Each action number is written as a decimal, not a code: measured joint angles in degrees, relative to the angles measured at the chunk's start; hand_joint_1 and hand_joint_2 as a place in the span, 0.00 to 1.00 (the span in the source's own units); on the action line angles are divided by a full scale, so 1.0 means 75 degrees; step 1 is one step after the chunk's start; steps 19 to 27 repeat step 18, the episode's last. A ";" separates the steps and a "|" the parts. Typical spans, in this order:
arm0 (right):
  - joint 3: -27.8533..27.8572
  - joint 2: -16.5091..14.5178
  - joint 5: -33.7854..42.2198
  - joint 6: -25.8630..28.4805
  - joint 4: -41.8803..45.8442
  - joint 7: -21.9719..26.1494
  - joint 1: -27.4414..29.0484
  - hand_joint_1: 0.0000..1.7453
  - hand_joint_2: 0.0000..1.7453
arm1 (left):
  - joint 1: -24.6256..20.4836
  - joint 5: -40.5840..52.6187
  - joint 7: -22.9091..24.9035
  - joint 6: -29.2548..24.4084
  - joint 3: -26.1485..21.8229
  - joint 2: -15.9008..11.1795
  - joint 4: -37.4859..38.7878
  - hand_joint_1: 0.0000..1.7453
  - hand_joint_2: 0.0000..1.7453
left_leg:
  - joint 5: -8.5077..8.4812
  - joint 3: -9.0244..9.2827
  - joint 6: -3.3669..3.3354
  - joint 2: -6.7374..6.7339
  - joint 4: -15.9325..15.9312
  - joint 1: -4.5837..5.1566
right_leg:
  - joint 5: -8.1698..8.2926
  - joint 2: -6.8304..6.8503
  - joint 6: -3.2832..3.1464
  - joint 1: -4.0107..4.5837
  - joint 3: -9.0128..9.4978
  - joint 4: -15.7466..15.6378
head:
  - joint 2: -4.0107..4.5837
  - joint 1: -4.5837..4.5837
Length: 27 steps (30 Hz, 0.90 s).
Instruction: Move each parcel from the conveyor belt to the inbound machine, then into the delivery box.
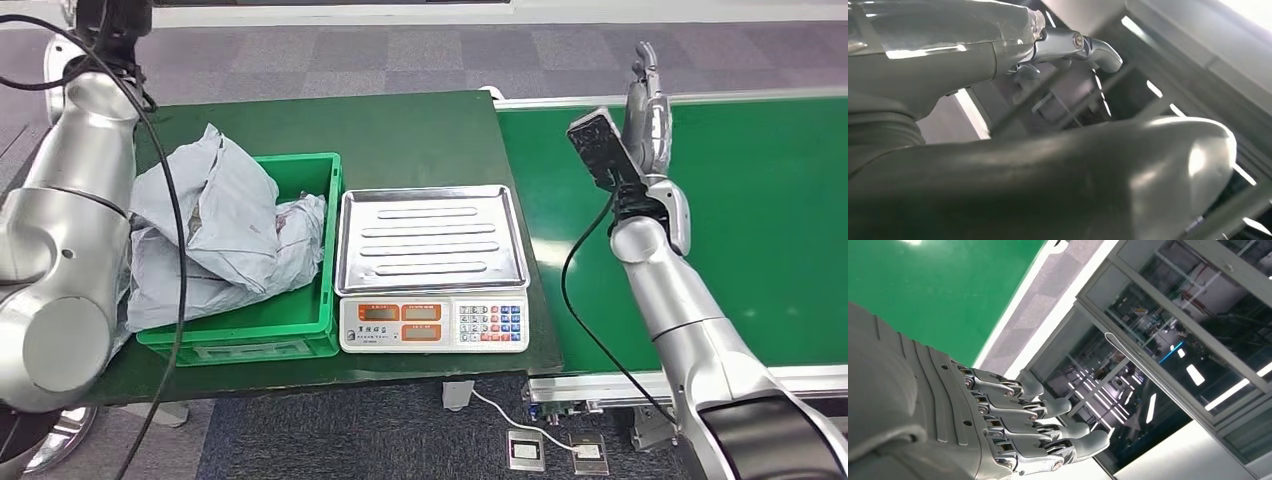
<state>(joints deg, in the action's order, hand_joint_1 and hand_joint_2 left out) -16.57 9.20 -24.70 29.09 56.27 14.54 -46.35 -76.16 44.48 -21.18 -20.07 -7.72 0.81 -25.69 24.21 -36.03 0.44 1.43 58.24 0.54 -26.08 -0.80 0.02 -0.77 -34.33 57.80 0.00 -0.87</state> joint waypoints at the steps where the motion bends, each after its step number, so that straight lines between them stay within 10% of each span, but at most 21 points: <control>1: 0.0000 -0.0007 0.0028 0.0002 -0.0019 0.0014 0.0001 0.00 0.00 | 0.0025 -0.0025 -0.0010 0.0026 0.0000 0.0053 -0.0003 0.00 0.00 | 0.0001 0.0000 0.0000 -0.0010 0.0000 0.0002 | 0.0002 -0.0010 0.0002 -0.0003 -0.0004 0.0000 | 0.0000 0.0000; 27: 0.0000 -0.0038 0.0070 0.0020 -0.0121 0.0055 0.0004 0.00 0.00 | 0.0130 -0.0070 -0.0067 0.0042 0.0000 0.0307 -0.0008 0.00 0.00 | 0.0001 0.0000 0.0000 -0.0018 0.0000 0.0000 | 0.0002 -0.0020 0.0003 -0.0001 -0.0010 0.0001 | 0.0000 0.0000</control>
